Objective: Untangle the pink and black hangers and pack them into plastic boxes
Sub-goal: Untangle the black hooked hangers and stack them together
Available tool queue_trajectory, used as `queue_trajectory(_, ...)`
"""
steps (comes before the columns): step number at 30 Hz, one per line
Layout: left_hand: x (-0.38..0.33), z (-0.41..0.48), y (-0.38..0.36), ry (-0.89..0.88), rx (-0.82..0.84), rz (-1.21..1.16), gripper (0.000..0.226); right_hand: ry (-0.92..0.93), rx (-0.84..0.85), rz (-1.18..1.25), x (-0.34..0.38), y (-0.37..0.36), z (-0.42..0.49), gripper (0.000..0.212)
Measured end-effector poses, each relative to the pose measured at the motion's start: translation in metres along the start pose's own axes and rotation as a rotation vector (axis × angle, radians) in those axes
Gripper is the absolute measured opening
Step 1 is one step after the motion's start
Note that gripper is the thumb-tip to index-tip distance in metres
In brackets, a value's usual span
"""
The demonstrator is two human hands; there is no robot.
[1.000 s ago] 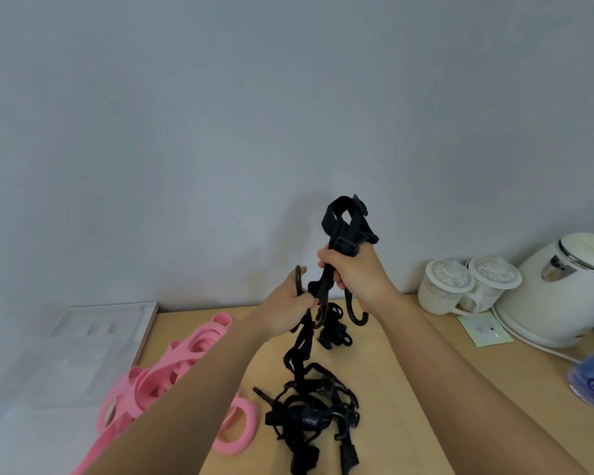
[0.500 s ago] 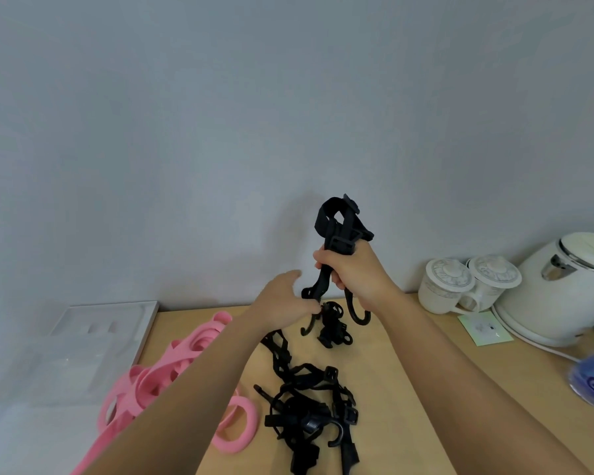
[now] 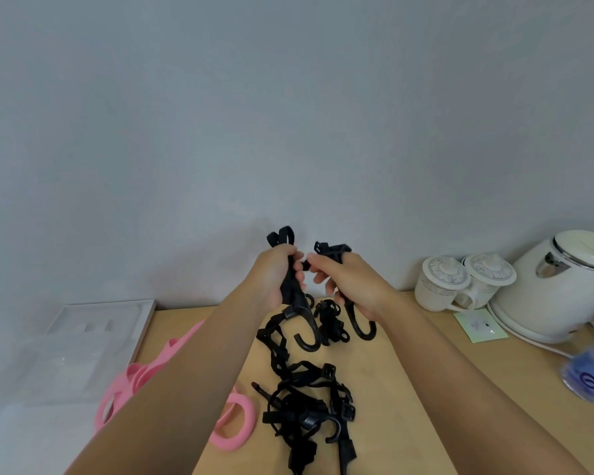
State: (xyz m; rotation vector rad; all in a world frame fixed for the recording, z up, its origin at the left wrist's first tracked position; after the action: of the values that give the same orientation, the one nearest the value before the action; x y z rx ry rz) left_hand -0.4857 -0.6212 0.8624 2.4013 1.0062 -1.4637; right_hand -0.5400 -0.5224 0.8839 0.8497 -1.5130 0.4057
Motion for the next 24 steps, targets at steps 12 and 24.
queue_trajectory(12,0.017,0.008,-0.017,0.025,0.093,0.468,0.059,-0.181,0.177,0.036,-0.022,-0.044,-0.002,0.037)
queue_trajectory(24,0.000,0.007,-0.004,-0.156,-0.031,0.018,0.017,-0.226,0.091,0.068,-0.044,-0.040,-0.009,0.070)
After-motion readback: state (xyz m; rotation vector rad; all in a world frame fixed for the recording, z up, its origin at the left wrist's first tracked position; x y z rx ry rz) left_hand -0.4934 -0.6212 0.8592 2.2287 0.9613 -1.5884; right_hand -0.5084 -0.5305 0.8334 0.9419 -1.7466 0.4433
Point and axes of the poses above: each hand's wrist, its own z-axis towards the middle knuckle, its own y-axis out of the back of the hand, x = y × z, the point moved 9 cm from there along z, towards the middle knuckle, and after that the axes turned 2 degrees about y, right-handed, at the moved point
